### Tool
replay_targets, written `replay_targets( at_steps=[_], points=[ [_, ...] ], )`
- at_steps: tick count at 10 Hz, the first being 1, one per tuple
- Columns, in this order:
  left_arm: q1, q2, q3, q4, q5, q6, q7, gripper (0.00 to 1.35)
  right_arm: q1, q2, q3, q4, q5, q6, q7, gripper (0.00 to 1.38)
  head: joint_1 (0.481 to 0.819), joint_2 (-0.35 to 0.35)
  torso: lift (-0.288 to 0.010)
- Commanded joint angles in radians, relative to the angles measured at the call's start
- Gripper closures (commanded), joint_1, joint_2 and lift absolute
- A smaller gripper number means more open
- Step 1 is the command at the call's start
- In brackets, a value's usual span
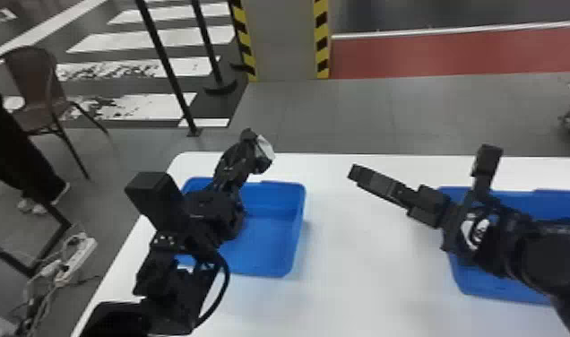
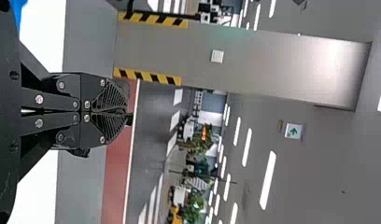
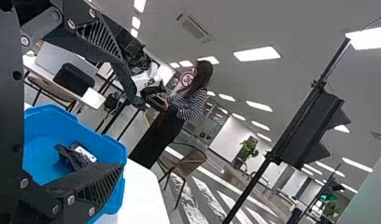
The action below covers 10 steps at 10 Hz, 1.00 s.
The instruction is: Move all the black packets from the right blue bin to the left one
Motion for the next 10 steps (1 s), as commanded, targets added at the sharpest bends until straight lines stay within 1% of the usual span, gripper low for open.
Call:
replay_targets(
  at_steps=[1,2,3,4,5,6,7,8,9,10],
  points=[
    [0.015,-0.004,0.039,0.0,-0.092,0.065,0.005,1.22,0.012,-0.005,-0.009,-0.007,-0.001,-0.002,-0.001,0.19,0.695,0.236,-0.11],
    [0.03,-0.005,0.051,0.0,-0.137,0.111,0.008,1.22,0.019,-0.005,-0.014,-0.009,-0.001,0.001,-0.003,0.19,0.695,0.255,-0.11],
    [0.037,-0.007,0.06,0.032,-0.177,0.119,0.008,1.22,0.024,-0.006,-0.014,-0.012,-0.007,-0.002,-0.006,0.19,0.695,0.263,-0.11],
    [0.039,-0.008,0.063,0.098,-0.16,0.038,0.011,1.19,0.027,-0.006,-0.014,-0.014,-0.01,0.001,-0.006,0.19,0.695,0.278,-0.11],
    [0.044,-0.013,0.065,0.113,-0.137,-0.016,0.012,0.65,0.032,-0.008,-0.023,-0.029,0.012,-0.002,-0.015,0.19,0.695,0.286,-0.11],
    [0.042,-0.013,0.062,0.113,-0.125,-0.036,0.011,0.17,0.069,-0.008,-0.089,-0.112,0.145,-0.004,-0.058,0.17,0.695,0.285,-0.11],
    [0.039,-0.013,0.06,0.128,-0.109,-0.088,0.012,0.17,0.137,-0.009,-0.143,-0.22,0.257,-0.031,-0.15,0.16,0.695,0.276,-0.11],
    [0.039,-0.013,0.051,0.14,-0.08,-0.105,0.011,0.2,0.226,-0.011,-0.208,-0.338,0.352,-0.039,-0.244,0.15,0.695,0.234,-0.11],
    [0.049,-0.013,0.04,0.14,-0.051,-0.102,0.011,0.2,0.309,-0.017,-0.254,-0.453,0.429,-0.024,-0.334,0.14,0.695,0.179,-0.11],
    [0.062,-0.008,0.02,0.137,-0.005,-0.088,0.011,0.2,0.385,-0.037,-0.258,-0.542,0.457,-0.009,-0.428,0.15,0.695,0.118,-0.11]
  ],
)
